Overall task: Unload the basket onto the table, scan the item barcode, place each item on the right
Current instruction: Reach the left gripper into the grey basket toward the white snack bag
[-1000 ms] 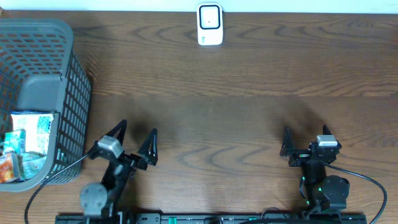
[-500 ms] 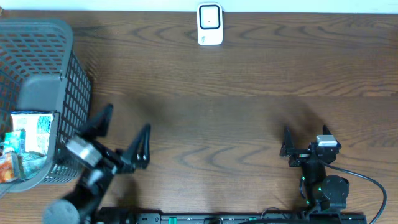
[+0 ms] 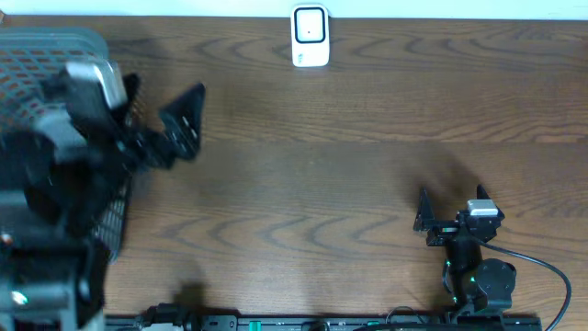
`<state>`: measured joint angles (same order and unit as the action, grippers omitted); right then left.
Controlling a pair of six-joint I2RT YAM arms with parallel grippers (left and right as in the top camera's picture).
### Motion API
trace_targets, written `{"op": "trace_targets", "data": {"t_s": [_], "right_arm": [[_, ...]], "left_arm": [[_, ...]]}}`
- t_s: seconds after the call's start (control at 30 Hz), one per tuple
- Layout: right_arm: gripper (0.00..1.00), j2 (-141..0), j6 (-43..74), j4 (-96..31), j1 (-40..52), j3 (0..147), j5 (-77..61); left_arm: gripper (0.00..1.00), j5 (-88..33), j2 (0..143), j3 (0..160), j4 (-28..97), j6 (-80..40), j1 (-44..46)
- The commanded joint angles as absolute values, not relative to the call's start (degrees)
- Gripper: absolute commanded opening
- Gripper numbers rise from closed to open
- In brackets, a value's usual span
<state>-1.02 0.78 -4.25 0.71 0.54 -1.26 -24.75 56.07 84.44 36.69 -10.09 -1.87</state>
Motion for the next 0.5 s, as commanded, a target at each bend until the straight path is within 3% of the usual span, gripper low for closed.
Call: {"op": "trace_targets", "data": {"t_s": [0.0,0.17,0.33,0.47], "right_arm": [[0.99,-0.82,0.34,-4.34,-0.01,0.36,-1.17],[0.99,-0.82,0.36,-4.32,-0.01,0.36,-1.17],[0.99,-0.82,0.36,-4.32,-0.01,0.36,-1.17],[0.99,-0.82,0.36,-4.32,-0.01,0.36,-1.17]], "left_arm": [[0.98,-14.09,66.52,102.21,51.59,-7.07,-7.18],[0.97,-11.25,81.65,125.86,73.56,-0.36,-15.33],[0.98,-8.82,86.30,127.42,73.06,-1.93,-19.44],[0.98,6.02,88.64,127.42,74.15,-12.08,-23.99]]}}
